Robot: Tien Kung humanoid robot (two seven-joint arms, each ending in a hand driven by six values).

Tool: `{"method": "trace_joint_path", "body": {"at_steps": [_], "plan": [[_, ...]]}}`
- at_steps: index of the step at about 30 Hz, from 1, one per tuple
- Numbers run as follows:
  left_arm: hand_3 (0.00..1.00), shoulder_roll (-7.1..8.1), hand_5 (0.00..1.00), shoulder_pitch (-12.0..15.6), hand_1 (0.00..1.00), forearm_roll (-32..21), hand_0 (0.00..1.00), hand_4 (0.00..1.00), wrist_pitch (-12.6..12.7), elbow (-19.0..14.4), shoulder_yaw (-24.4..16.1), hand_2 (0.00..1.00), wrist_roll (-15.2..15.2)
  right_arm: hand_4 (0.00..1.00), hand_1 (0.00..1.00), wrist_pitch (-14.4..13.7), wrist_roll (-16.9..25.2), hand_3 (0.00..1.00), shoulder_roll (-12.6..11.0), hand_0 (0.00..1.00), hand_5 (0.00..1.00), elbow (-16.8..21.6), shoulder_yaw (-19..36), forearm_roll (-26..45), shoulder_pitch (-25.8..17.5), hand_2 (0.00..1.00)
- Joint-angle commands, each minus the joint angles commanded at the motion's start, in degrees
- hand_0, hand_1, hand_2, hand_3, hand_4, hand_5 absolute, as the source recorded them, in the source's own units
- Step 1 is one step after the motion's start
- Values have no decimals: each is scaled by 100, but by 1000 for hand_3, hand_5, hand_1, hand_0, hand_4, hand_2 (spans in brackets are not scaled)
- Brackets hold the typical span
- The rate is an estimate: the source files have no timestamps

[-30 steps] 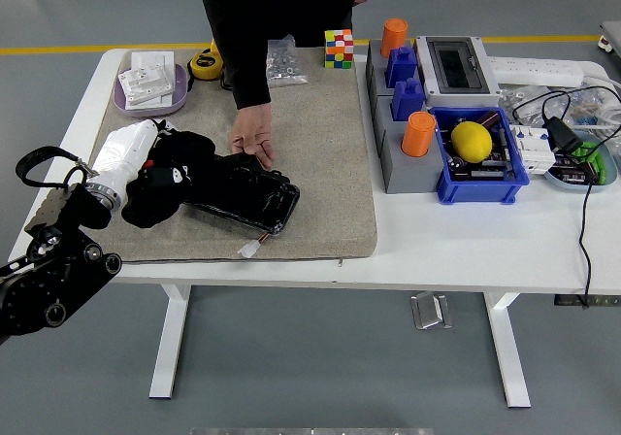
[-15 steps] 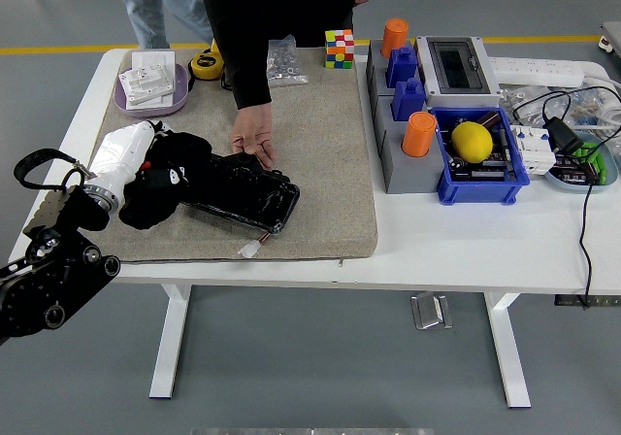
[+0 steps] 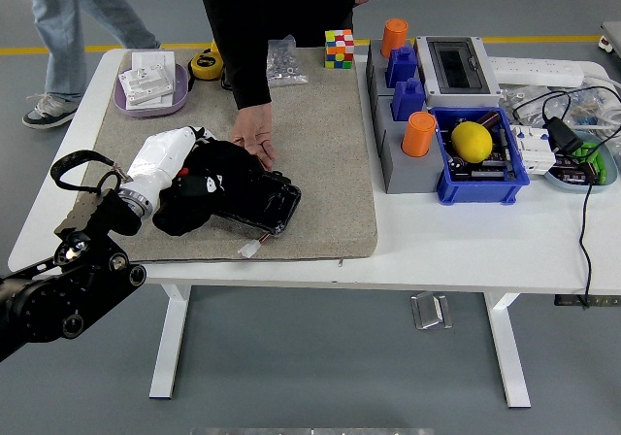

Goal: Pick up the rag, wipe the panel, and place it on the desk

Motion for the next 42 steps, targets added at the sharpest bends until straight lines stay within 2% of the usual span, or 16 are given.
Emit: {"method": "trace_joint_path", "body": {"at_steps": [9, 20, 29, 42], "plan": [[425, 3, 2, -67, 192, -37, 223, 284, -91, -475, 423, 534, 78, 975, 627, 5, 1, 583, -11, 719, 551, 3, -22, 14, 8, 669], [424, -48, 2, -189, 192, -123, 221, 285, -204, -864, 748, 533, 149, 975, 625, 4, 7, 583, -16, 719, 551, 5, -19, 2, 19, 669], [426, -64, 2, -210, 191, -189, 222, 287, -207, -886, 862, 533, 171, 975, 624, 11, 4, 583, -24, 718, 551, -1, -28, 16, 20, 669], [431, 11, 2, -146, 193, -147, 221, 292, -95, -531, 562, 534, 181, 974, 625, 7, 7, 582, -8, 718, 547, -4, -6, 9, 8, 669]]}}
